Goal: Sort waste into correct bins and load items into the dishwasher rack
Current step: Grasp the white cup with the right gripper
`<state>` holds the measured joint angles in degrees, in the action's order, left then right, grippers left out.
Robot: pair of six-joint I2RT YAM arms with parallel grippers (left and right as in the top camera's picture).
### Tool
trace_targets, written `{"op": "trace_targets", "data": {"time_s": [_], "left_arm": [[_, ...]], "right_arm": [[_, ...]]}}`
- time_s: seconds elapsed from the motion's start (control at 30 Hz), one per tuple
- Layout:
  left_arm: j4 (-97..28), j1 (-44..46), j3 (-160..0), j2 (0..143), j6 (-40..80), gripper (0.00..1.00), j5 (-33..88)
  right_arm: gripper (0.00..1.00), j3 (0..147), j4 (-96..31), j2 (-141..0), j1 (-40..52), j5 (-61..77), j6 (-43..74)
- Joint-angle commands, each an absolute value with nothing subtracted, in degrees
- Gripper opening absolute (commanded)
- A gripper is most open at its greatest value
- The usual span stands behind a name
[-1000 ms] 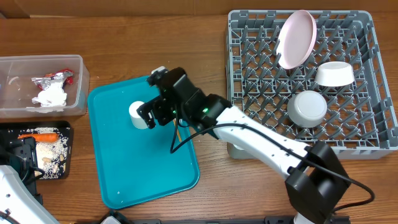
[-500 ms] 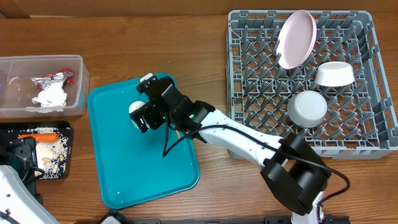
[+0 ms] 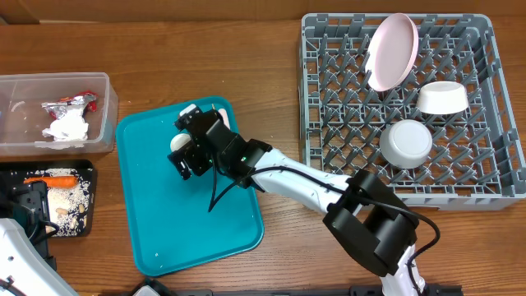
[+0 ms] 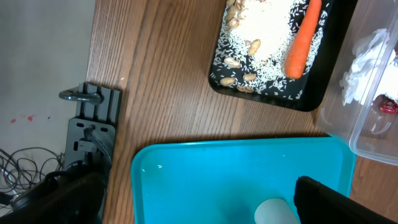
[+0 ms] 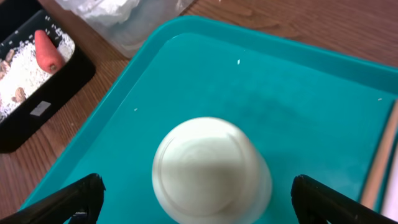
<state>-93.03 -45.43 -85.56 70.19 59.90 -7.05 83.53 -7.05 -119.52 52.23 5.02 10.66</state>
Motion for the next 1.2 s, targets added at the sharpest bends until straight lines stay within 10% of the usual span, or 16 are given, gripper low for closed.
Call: {"op": "trace_targets", "data": {"time_s": [0.0,1.17], "left_arm": [[-92.97,-45.71,-86.35,70.13,60.86,1.0,-6.98],[-92.97,-45.71,-86.35,70.13,60.86,1.0,-6.98]], "right_arm": [[1.0,84.51,-5.76,-120.38,53.36,1.43,10.15],[0.83,84.51,0.51,-126.93,53.45,-2.94,10.48]]}}
